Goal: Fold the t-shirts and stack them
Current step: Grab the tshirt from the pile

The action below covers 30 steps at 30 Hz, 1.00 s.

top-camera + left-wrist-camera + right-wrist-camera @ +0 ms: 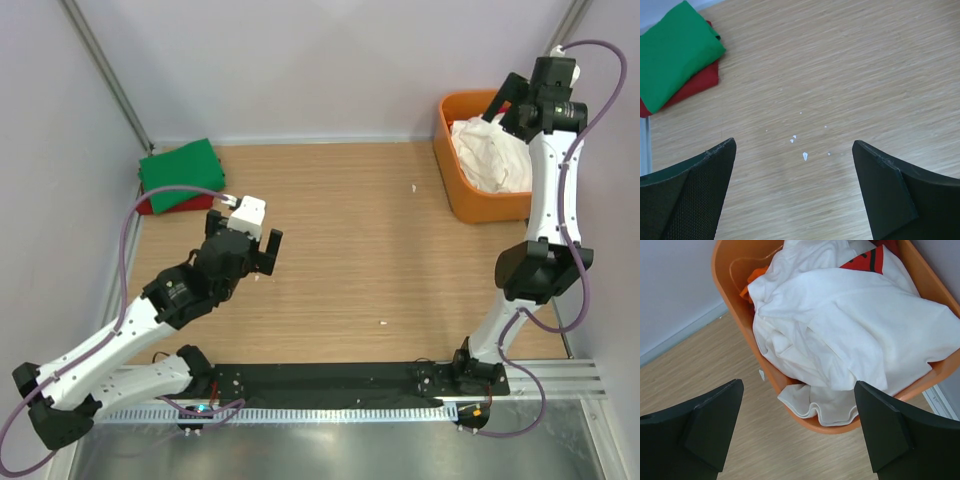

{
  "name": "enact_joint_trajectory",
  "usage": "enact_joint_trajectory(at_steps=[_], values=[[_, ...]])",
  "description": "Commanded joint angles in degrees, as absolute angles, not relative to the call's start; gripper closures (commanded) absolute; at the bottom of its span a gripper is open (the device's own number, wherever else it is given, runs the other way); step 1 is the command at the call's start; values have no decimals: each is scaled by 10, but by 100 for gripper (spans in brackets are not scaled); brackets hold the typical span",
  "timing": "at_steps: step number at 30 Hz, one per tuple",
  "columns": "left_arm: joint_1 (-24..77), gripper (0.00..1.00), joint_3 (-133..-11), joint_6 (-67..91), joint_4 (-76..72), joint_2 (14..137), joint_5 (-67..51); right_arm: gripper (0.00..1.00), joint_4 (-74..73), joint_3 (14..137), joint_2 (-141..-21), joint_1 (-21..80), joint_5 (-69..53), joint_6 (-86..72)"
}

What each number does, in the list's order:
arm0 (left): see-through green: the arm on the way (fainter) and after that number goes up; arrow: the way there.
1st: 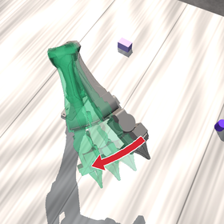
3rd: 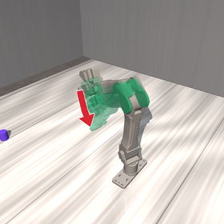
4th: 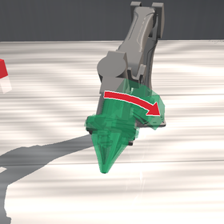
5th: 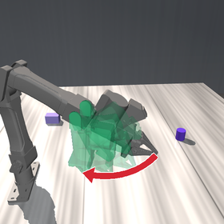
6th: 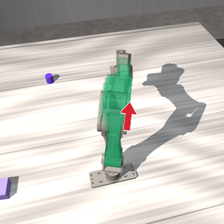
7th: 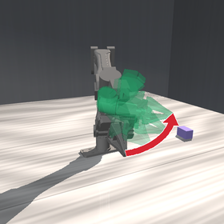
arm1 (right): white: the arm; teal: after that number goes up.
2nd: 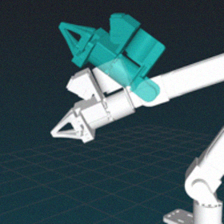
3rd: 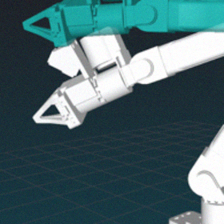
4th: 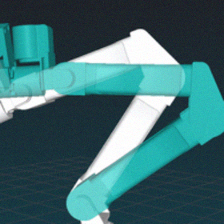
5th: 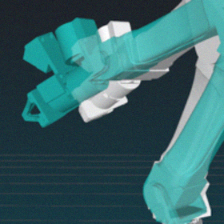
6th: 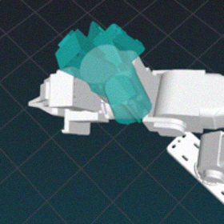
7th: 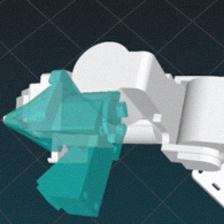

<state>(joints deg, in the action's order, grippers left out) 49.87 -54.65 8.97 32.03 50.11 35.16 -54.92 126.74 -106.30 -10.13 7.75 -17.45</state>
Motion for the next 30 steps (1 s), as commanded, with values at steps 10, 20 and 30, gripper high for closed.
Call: enact_joint_trajectory(at_steps=[10,20,30], values=[[499,0,-569,97,325,520,377,2,-527,1363,-1164,-102,103,-156],[499,0,-570,95,330,536,385,14,-508,1388,-1249,-103,137,-154],[499,0,-570,95,332,541,388,99,-508,1411,-1267,-103,156,-147]])
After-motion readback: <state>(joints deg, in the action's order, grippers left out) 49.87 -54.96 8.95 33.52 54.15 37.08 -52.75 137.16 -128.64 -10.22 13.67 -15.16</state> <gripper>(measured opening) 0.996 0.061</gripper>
